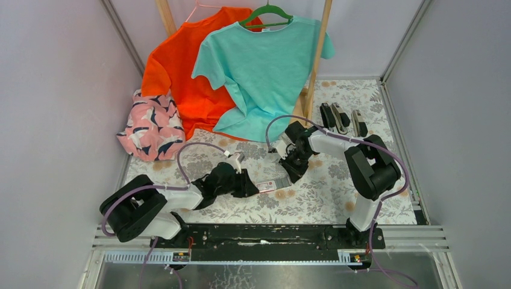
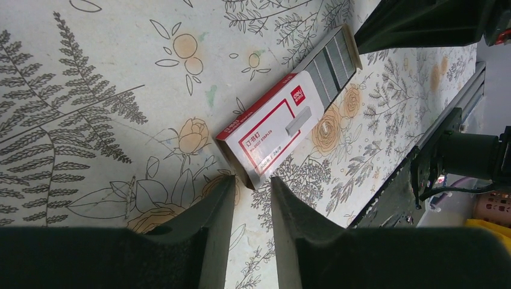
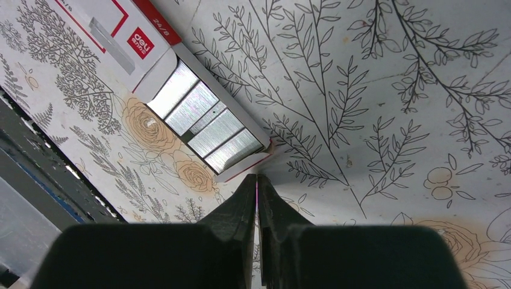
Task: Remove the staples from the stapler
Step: Close the staple box at the center of the board.
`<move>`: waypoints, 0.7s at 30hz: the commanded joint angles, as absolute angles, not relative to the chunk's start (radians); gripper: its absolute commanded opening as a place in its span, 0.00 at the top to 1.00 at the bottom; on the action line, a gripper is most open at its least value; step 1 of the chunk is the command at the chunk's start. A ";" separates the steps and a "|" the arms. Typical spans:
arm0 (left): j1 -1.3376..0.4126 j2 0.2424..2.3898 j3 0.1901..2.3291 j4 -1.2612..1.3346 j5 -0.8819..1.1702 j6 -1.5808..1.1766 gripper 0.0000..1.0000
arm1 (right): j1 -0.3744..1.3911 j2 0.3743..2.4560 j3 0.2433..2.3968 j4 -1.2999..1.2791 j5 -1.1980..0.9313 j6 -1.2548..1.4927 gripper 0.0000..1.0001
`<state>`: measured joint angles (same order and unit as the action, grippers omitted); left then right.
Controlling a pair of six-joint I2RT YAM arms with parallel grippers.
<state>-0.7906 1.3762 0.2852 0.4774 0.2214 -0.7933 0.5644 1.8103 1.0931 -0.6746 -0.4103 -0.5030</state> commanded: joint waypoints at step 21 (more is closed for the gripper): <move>-0.803 1.433 0.324 0.542 0.257 -0.800 0.70 | 0.586 1.816 1.131 -0.703 -0.479 -0.494 0.90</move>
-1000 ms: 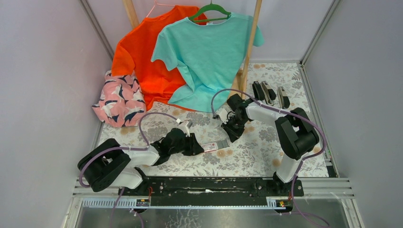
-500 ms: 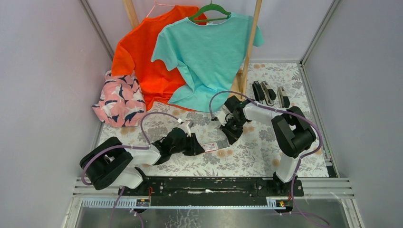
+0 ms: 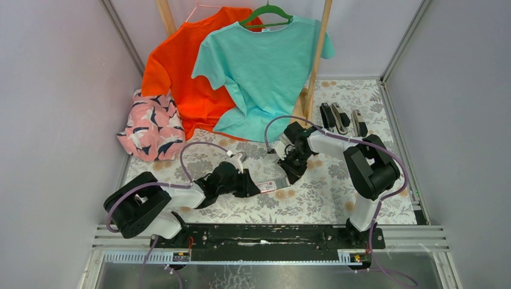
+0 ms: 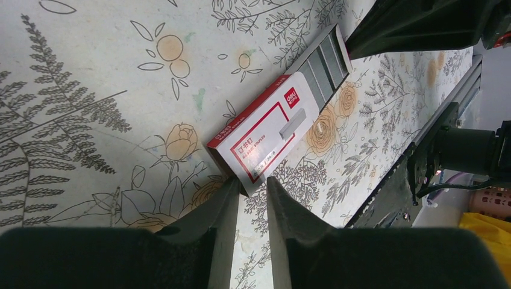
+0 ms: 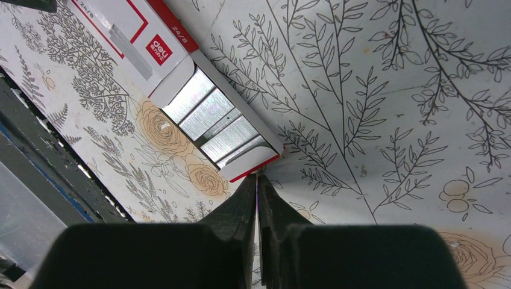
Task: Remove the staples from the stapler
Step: Close the staple box at the center of the board.
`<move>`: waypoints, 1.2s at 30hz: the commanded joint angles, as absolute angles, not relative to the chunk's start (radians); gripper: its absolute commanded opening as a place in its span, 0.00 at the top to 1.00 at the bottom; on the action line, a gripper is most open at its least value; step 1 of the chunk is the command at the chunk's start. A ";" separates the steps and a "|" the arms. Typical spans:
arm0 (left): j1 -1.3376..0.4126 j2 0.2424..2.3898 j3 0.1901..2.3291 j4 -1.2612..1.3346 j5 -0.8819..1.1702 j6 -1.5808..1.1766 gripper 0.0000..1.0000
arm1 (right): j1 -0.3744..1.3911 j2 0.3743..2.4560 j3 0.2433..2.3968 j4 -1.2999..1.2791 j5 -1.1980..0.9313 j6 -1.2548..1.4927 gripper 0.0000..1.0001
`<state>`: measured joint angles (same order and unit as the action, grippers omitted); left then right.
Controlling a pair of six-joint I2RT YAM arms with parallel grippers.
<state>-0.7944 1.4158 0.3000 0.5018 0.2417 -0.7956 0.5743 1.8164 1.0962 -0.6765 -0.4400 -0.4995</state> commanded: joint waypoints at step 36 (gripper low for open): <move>-0.806 1.413 0.342 0.457 0.212 -0.776 0.71 | 0.594 1.799 1.132 -0.684 -0.434 -0.482 0.91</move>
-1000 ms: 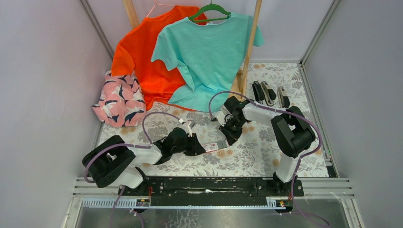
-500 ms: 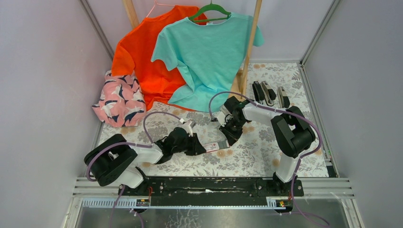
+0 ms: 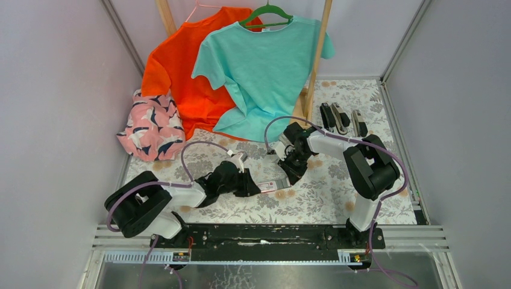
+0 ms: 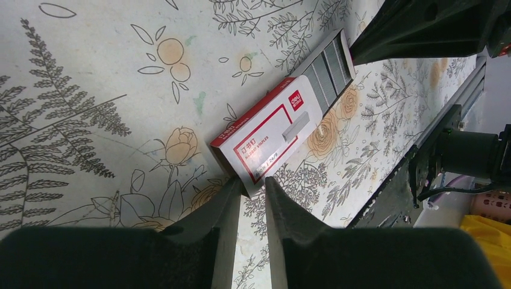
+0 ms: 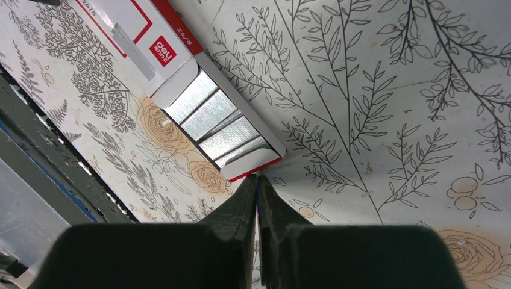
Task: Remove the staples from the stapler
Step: Close the staple box at the center of the board.
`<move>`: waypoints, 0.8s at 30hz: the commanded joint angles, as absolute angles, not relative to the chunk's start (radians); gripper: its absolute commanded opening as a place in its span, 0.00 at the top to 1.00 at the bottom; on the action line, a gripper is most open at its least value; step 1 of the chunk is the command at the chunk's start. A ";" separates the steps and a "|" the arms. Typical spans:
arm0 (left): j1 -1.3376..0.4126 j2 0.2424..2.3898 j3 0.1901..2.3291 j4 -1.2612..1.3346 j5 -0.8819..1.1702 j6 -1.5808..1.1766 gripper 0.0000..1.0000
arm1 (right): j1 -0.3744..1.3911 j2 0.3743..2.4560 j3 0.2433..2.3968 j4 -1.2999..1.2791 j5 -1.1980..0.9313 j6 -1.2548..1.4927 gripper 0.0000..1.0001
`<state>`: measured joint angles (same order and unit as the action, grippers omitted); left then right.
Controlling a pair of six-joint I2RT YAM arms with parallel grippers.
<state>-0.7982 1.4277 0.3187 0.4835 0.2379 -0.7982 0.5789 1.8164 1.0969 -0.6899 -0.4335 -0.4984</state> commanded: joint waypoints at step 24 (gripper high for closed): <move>-0.806 1.365 0.330 0.442 0.175 -0.776 0.63 | 0.544 1.723 1.143 -0.675 -0.444 -0.460 0.84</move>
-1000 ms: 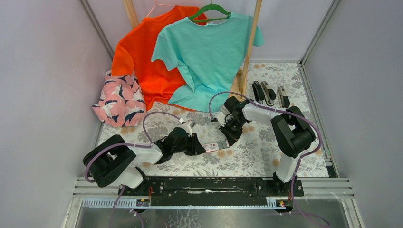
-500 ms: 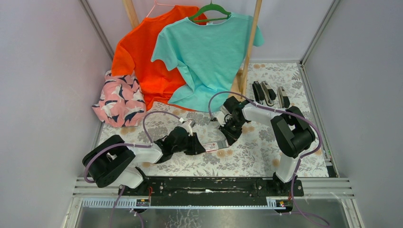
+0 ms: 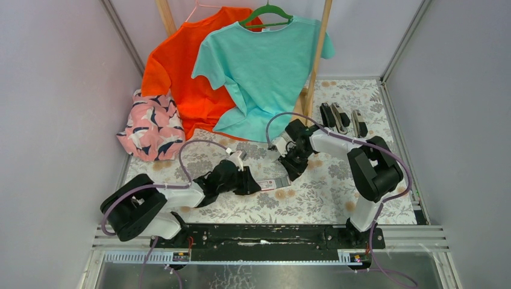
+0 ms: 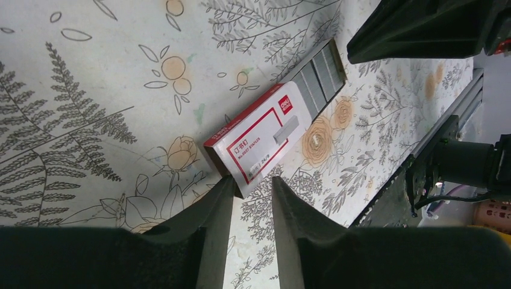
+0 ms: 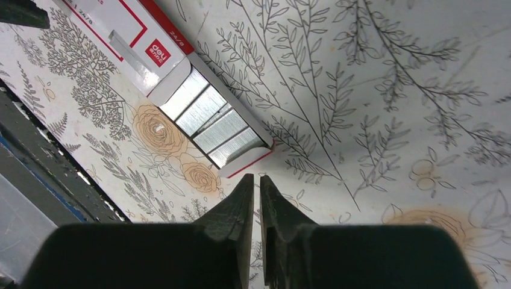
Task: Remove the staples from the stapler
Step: Close the staple box at the center of the board.
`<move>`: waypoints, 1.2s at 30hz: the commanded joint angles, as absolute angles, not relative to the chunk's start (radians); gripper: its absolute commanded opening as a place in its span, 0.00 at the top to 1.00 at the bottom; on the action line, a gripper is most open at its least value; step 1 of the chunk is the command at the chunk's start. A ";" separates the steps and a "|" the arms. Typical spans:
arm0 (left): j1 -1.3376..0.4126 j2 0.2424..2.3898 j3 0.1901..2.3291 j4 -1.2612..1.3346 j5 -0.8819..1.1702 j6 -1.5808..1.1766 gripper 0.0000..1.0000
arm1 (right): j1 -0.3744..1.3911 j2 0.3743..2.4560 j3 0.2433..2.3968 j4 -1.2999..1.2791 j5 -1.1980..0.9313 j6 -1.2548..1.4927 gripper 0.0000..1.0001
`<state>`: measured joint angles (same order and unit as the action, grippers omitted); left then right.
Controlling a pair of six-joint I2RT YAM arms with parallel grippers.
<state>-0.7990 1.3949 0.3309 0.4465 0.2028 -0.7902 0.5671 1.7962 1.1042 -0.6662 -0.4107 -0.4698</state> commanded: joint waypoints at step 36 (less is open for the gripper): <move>-0.791 0.940 0.078 0.679 0.066 -0.719 0.11 | 0.513 1.254 0.854 -0.580 -0.947 -1.370 0.05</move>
